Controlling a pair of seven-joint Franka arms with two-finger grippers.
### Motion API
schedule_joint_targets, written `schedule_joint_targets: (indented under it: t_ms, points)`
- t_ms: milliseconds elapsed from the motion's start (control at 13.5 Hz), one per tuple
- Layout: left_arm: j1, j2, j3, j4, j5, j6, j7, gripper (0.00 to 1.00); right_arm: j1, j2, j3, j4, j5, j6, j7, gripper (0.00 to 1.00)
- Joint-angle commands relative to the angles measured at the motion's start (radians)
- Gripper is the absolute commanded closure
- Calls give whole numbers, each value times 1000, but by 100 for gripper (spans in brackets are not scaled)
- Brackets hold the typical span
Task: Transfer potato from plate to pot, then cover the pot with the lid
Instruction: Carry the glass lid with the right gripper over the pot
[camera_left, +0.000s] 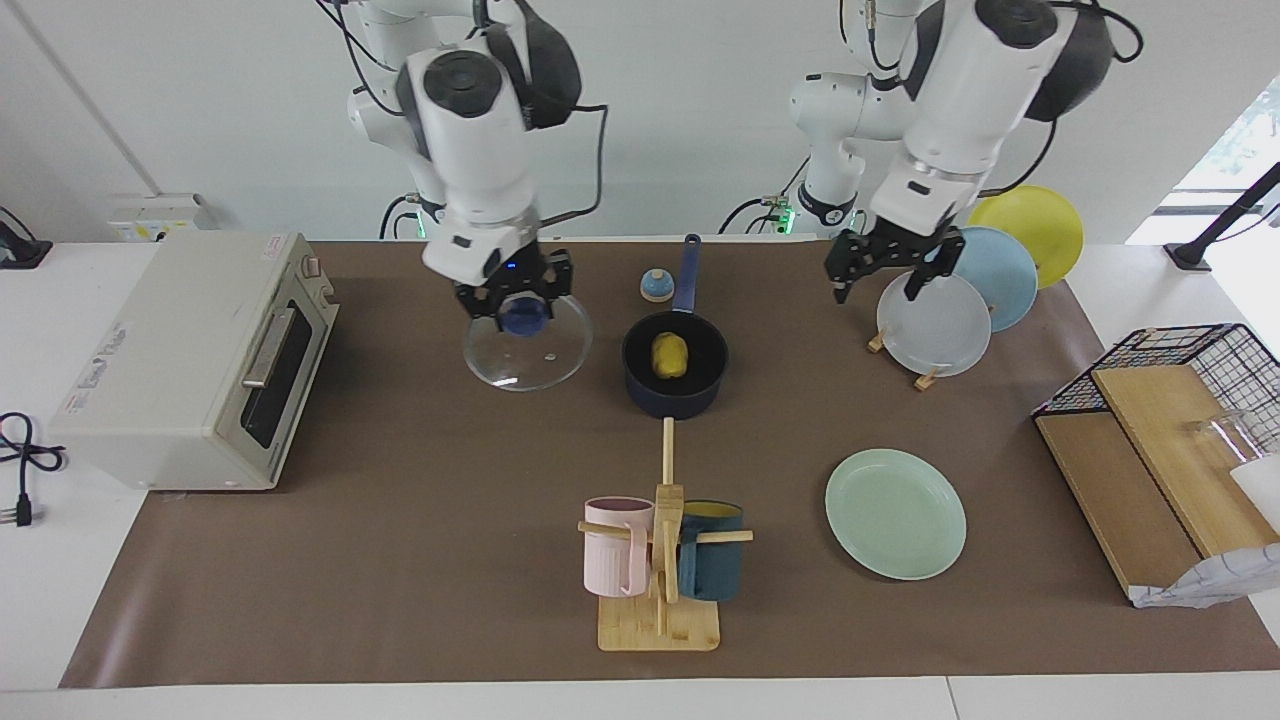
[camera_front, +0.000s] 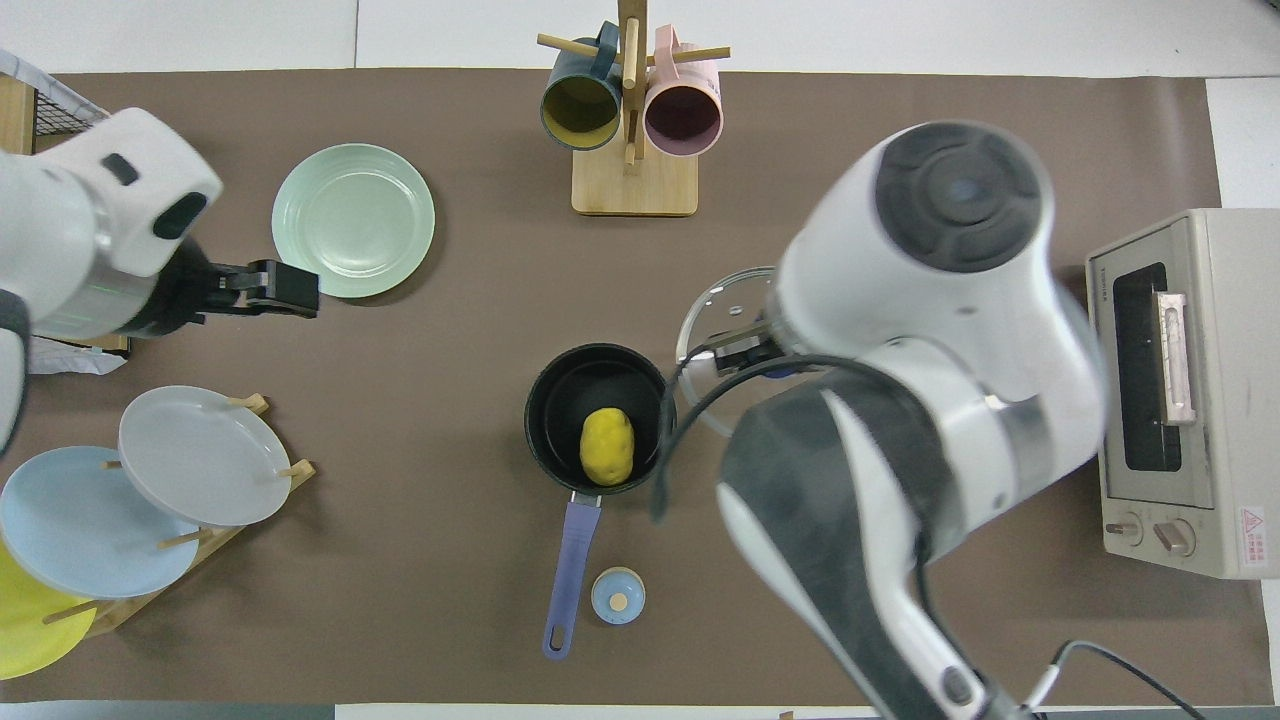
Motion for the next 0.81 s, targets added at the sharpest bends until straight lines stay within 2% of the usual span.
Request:
schedule_joint_targets:
  t_ms: [0,222,369,517,739]
  points:
    - [133,-13,-15,-7,-8,-34,172,0,81,159,3,169,1,10,151,100]
    - [164,-14,-14,-7,-8,-39,184,0,201,210,6,159,-17,72,250,100]
    - [164,-15,-6,-3,-5,-71,184,0,196,214,7,143,-36,80,275,100]
    - [155,-13,-6,26,15,-109,184,0,196,214,7,88,-36,140,275,100]
    - [149,-12,4,31,17,-128,184,0,209,231,7,74,-39,155,282,100]
